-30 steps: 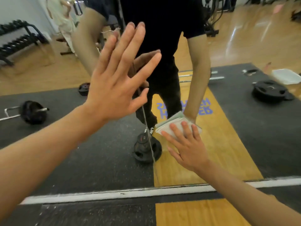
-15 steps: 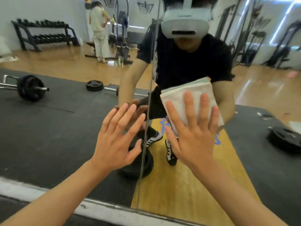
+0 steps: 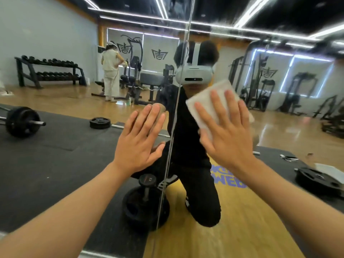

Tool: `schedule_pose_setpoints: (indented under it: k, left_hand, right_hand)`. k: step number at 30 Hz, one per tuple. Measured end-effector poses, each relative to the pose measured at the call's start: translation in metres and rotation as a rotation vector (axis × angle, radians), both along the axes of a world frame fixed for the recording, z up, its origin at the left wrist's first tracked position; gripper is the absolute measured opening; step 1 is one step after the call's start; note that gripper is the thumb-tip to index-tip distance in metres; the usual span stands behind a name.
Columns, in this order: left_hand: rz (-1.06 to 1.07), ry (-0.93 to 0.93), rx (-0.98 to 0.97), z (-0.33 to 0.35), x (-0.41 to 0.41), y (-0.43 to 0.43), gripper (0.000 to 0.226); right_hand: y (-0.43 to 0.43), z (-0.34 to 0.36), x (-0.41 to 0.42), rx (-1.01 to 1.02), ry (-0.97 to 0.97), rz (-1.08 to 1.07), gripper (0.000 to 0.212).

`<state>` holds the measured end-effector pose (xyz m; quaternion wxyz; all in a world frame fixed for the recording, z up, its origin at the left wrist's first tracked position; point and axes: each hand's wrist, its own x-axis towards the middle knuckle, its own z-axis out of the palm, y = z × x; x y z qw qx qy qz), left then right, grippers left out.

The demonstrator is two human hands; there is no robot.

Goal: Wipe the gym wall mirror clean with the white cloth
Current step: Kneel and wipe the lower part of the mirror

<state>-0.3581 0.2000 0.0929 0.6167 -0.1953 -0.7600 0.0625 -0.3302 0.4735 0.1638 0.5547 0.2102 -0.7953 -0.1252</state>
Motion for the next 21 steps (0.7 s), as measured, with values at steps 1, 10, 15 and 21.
schedule_pose_setpoints:
  k: [1,10,15,21]
  left_hand:
    - [0.001,0.006,0.005,-0.001,0.0,0.0,0.076]
    - [-0.014,0.017,0.002,-0.003,-0.003,-0.003,0.076]
    - [-0.013,0.025,0.016,-0.006,-0.003,0.0,0.077]
    - [-0.024,0.038,0.022,-0.006,-0.003,0.001,0.08]
  right_hand:
    - [-0.012,0.026,-0.002,-0.001,0.0,0.016,0.072]
    - [-0.03,-0.056,-0.003,0.127,0.0,0.001,0.061]
    - [0.018,-0.034,-0.004,0.487,-0.007,-0.05,0.065]
    - [-0.029,0.082,-0.009,0.101,0.085,-0.003,0.058]
